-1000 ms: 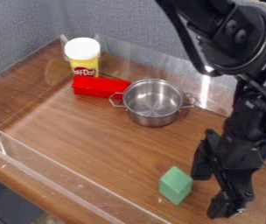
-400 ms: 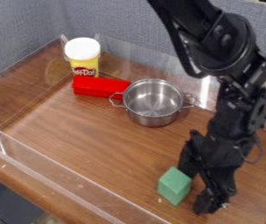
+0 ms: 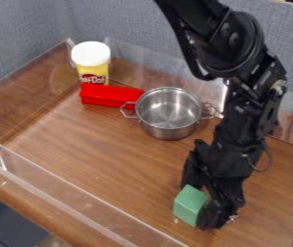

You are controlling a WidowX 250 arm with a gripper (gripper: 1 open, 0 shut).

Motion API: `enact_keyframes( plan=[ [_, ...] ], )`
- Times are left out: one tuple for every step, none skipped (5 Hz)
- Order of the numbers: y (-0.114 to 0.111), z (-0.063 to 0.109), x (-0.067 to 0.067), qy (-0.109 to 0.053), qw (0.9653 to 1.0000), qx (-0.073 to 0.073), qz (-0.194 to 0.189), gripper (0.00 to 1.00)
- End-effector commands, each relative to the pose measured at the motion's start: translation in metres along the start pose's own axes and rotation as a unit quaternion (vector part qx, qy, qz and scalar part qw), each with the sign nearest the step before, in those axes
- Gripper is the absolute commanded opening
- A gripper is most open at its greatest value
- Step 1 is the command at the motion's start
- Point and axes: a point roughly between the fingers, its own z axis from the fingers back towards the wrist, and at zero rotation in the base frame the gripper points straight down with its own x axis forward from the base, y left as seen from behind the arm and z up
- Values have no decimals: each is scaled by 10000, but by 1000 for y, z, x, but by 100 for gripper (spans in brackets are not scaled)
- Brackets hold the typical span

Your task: Put green object to the left side of the table

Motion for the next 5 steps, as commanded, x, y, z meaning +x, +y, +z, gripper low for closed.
enact_keyframes(
  plan=[
    [11,13,4,-165,9998,69,12,0],
    [15,13,2,-152,9998,88,27,0],
    [18,13,0,-149,9998,112,42,0],
    [21,13,-1,-142,9998,123,41,0],
    [24,12,-3,-144,9998,143,27,0]
  ],
)
